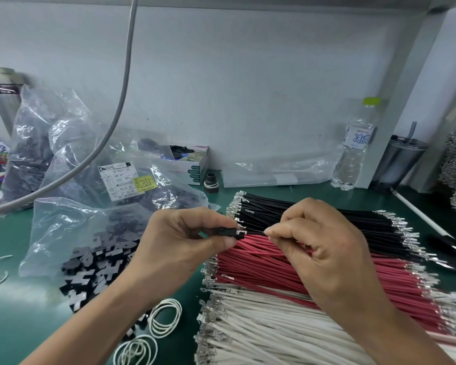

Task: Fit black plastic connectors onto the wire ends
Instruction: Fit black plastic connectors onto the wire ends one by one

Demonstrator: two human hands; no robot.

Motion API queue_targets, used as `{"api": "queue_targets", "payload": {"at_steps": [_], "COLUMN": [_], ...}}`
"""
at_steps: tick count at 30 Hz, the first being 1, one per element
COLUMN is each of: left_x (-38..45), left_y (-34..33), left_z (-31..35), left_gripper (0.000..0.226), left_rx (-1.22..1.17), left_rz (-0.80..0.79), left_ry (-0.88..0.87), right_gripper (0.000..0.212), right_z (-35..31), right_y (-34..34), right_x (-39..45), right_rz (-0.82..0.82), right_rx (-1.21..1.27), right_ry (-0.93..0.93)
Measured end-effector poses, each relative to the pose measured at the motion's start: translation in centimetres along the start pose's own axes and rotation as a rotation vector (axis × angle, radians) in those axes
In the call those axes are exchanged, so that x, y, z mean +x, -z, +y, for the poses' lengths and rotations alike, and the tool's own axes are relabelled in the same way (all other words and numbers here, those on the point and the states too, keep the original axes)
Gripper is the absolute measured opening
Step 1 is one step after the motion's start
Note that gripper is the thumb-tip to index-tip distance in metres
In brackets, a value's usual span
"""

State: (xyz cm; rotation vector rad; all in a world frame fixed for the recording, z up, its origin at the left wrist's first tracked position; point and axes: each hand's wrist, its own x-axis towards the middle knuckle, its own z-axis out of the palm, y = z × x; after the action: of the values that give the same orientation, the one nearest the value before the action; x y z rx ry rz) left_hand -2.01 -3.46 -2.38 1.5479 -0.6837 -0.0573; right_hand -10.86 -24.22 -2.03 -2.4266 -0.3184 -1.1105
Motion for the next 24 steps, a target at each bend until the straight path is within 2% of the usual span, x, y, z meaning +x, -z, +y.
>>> {"api": "queue_targets", "payload": {"at_steps": [4, 8, 15, 24], "left_x": [0.1, 0.1, 0.0, -0.1], "left_y": [0.2, 0.0, -0.3, -0.2], "left_z": [-0.1, -0.6, -0.8, -0.5], "left_gripper": [0.021, 0.022, 0.027, 0.022], "left_rx": [0.056, 0.243, 0.301, 0.324], "left_rz": [-0.019, -0.011, 0.005, 0.014], "left_ry": [-0.018, -0.112, -0.131, -0.132], "right_gripper": [0.014, 0.013, 0.008, 0.004], "right_z": [0.4, 0.1, 0.3, -0.3], "right_y": [-0.3, -0.9, -1.1, -1.2], "right_x": [-0.1, -0.5, -0.6, -0.6], "right_rz": [-0.040, -0.058, -0.105, -0.114], "right_rx": [0.171, 0.205, 0.249, 0.135], "right_ry": [-0.106, -0.122, -0.204, -0.091]}}
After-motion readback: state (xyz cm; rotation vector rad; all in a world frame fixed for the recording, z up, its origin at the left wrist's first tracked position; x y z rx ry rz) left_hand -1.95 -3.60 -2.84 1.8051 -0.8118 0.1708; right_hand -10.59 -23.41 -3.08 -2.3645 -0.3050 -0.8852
